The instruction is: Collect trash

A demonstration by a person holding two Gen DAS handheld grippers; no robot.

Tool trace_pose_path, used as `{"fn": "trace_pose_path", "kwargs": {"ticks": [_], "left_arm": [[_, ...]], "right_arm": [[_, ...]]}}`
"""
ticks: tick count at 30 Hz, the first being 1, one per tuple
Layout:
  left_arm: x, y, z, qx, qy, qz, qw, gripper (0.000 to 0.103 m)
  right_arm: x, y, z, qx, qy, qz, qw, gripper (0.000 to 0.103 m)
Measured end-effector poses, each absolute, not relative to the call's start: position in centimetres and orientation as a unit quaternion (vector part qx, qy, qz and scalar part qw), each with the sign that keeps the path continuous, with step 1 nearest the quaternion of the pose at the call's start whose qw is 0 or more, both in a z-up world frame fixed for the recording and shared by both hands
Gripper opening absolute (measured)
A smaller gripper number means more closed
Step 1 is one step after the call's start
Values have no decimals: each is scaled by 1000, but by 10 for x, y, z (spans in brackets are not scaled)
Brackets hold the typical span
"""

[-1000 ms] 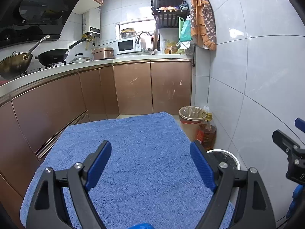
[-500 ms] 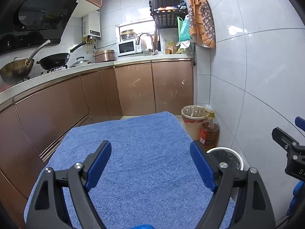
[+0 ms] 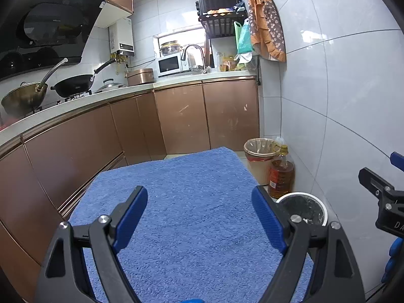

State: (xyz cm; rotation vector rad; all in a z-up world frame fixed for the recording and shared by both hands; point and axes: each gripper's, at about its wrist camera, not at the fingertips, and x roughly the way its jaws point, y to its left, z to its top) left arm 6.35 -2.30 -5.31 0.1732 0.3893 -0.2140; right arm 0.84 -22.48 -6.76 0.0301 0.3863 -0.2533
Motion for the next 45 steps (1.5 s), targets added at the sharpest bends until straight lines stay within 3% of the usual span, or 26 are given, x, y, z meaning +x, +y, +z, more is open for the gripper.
{"fn": "trace_pose_path", "kwargs": {"ticks": [45], "left_arm": [[49,-9,-39,69,163,-93,980,84]], "right_arm": [[-9,-216,-49,-15,148,-134,980,103]]}}
